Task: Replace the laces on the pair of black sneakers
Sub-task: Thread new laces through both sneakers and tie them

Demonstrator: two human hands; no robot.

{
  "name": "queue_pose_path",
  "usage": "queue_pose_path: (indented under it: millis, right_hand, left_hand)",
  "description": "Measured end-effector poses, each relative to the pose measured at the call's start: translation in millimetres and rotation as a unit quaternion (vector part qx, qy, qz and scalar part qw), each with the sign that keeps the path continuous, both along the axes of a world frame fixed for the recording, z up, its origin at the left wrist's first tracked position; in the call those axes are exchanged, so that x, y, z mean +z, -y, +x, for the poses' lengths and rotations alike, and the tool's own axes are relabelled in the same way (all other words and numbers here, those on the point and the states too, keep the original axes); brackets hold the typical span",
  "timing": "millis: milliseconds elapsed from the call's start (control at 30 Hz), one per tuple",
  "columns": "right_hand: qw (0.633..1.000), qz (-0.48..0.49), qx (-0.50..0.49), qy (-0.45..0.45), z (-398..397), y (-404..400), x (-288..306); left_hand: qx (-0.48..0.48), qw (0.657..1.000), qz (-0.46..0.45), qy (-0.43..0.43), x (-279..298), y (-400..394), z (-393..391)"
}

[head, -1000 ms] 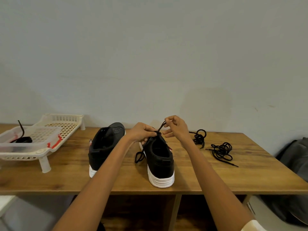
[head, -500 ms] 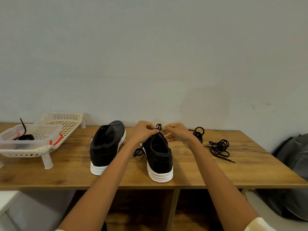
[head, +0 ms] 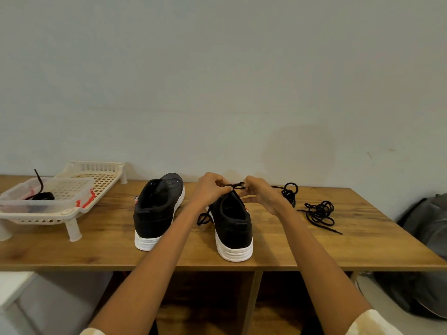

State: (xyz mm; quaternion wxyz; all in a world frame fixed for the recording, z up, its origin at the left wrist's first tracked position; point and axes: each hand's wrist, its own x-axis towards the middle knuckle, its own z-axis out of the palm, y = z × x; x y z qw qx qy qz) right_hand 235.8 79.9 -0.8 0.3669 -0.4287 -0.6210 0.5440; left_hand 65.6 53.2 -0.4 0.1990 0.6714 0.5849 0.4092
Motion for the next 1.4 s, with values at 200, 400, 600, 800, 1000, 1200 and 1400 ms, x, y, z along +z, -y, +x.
queue_pose_path:
  millis: [200, 400, 600, 800, 1000, 1200, 1400]
  right_hand:
    - [0.998, -0.009, 0.059, -0.008, 8.1, 0.6, -2.0]
    - [0.997, 0.014, 0.025, 0.077, 18.0, 1.5, -4.8]
    - [0.998, 0.010, -0.031, 0.057, 11.8, -3.9, -7.1]
    - [0.995, 0.036, -0.008, 0.088, 4.7, -7.8, -8.4]
    - [0.990, 0.021, 0.050, 0.127, 6.5, -11.2, -5.5]
    - [0.991, 0.060, 0.026, 0.120, 3.5, -9.5, -2.8]
    - [0.994, 0.041, -0.064, 0.076, -6.3, -9.3, -2.8]
  left_hand:
    - [-0.001, 1.000, 0.014, -0.012, -1.5, -1.1, -0.5]
    - [-0.013, 0.999, 0.025, -0.023, -2.5, -0.7, 0.2]
    - [-0.035, 0.999, 0.023, -0.035, -3.0, -1.3, -0.4]
    - [-0.031, 0.999, 0.017, -0.026, -3.4, -0.5, -3.1]
    - [-0.030, 0.999, 0.012, -0.024, -4.5, -1.5, -3.7]
    - [-0.026, 0.999, 0.011, -0.015, -4.2, -2.9, -3.1]
    - [-0.023, 1.000, -0.001, 0.000, -4.5, -2.4, -3.4]
